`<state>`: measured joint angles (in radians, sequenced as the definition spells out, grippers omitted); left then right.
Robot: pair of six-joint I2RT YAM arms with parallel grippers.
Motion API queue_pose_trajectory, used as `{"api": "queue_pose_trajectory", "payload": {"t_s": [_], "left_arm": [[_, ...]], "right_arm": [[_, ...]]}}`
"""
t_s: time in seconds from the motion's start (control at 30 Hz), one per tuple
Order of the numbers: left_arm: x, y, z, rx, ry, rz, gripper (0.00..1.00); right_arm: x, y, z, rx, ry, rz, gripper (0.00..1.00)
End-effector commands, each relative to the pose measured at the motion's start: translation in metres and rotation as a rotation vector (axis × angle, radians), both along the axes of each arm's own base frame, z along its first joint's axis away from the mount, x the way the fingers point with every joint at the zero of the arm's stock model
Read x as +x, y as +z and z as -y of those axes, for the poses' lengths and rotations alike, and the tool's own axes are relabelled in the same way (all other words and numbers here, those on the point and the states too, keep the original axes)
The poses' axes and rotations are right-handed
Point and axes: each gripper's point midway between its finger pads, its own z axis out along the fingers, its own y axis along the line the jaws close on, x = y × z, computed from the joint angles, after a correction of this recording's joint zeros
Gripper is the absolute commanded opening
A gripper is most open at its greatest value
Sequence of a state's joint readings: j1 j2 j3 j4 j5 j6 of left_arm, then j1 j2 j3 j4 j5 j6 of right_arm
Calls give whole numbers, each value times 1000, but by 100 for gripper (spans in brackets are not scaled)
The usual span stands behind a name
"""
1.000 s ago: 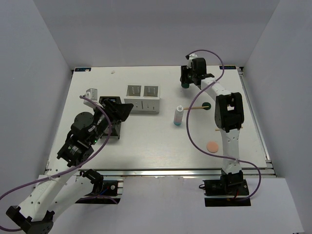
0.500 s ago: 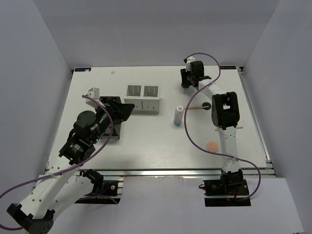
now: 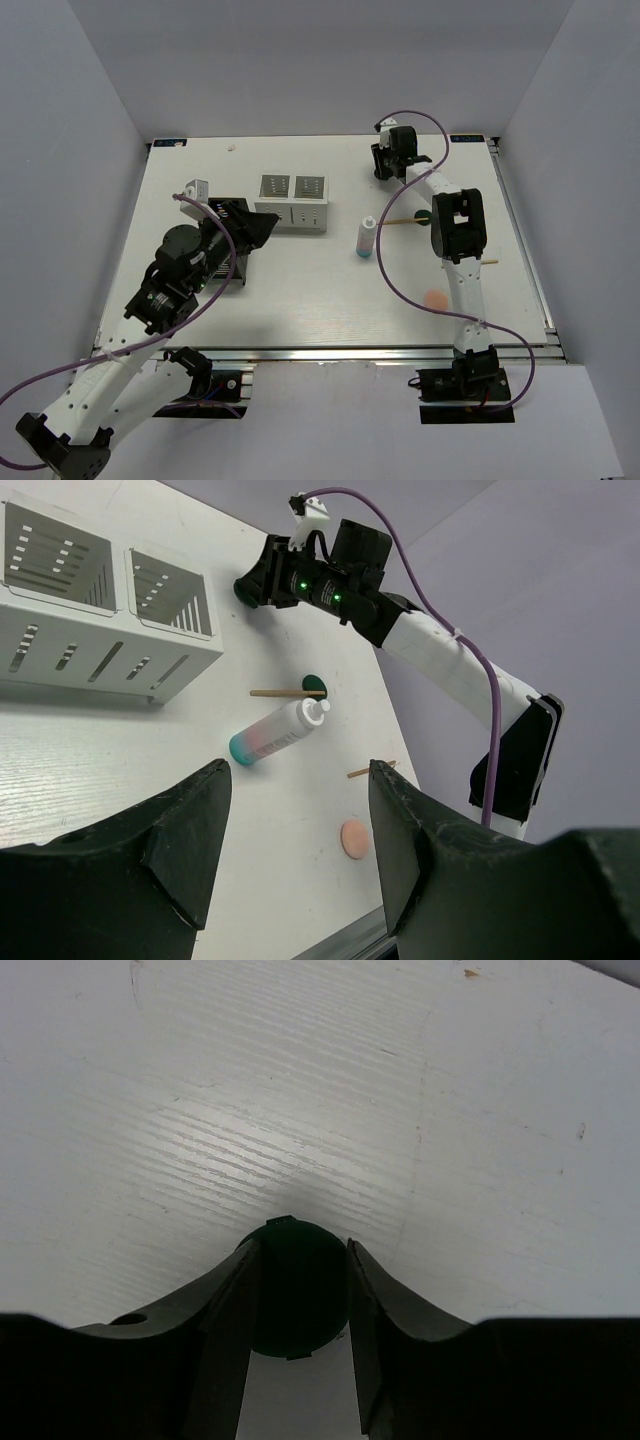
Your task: Organize the makeup
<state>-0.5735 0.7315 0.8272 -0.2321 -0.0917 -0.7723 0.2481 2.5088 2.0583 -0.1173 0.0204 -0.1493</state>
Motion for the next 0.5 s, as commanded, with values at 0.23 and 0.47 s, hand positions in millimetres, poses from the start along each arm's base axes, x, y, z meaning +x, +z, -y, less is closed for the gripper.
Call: {"api": "queue_pose_trajectory", "payload": {"t_s": [0.23,0.47], "left_arm": [[0,1,2,-5,-6,8,67],[-1,2,1,-7,-5,12,67]], "right_arm": [[-7,-16,6,-26,75,-49,27],[-16,-13,1,-8,132,-68,0]]}}
